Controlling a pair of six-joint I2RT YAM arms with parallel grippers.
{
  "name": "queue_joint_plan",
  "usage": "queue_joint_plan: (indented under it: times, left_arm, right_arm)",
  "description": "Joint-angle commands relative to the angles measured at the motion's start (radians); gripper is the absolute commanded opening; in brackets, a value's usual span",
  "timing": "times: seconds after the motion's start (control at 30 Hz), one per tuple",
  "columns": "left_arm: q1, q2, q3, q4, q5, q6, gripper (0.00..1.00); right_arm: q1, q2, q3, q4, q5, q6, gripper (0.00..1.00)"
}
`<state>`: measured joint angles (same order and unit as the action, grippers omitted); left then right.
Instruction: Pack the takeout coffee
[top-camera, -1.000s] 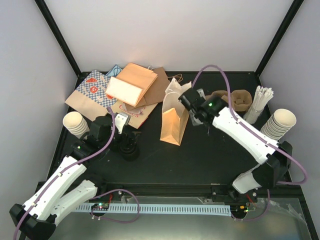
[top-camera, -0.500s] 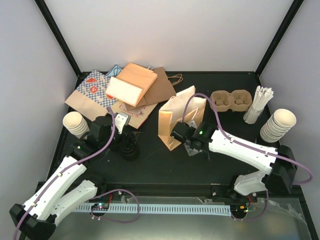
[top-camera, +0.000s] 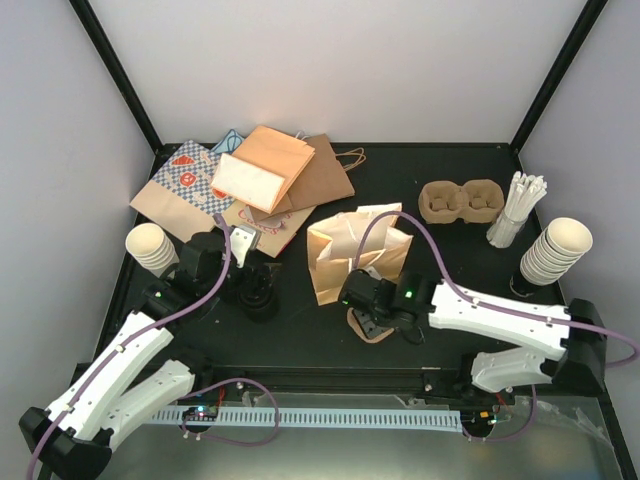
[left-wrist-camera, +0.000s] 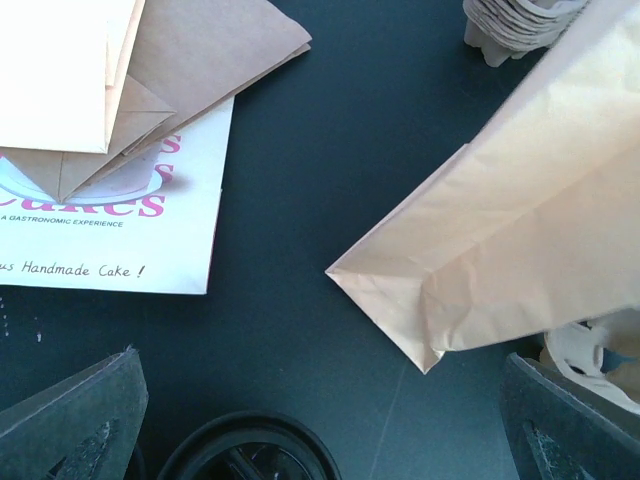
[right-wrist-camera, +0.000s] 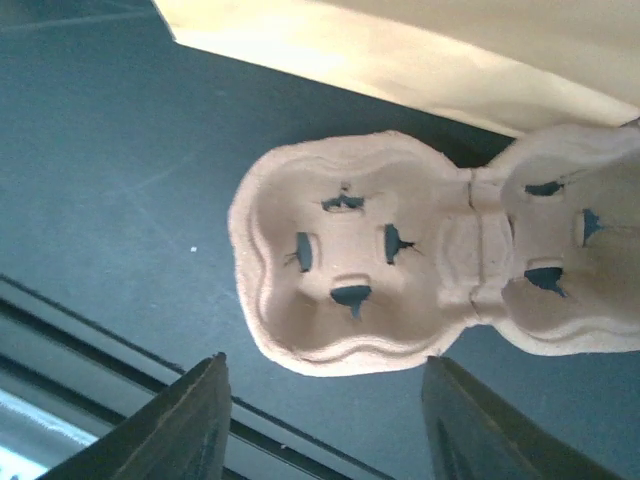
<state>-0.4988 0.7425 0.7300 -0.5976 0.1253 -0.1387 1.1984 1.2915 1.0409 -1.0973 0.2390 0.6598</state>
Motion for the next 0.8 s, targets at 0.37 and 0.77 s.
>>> queue_joint_plan:
  times: [0.37,0.77]
  left_arm:
    - [0.004,0.001,0.003,0.002,-0.027,0.005,0.99]
    - [0.003,0.001,0.001,0.003,-0.026,0.006,0.99]
  right_arm:
    - [-0.099,-0.291,-0.139,0.182,-0.049,0.049,0.83]
    - [-0.135,-0.358,-0.349,0.355,0.151,0.189,0.83]
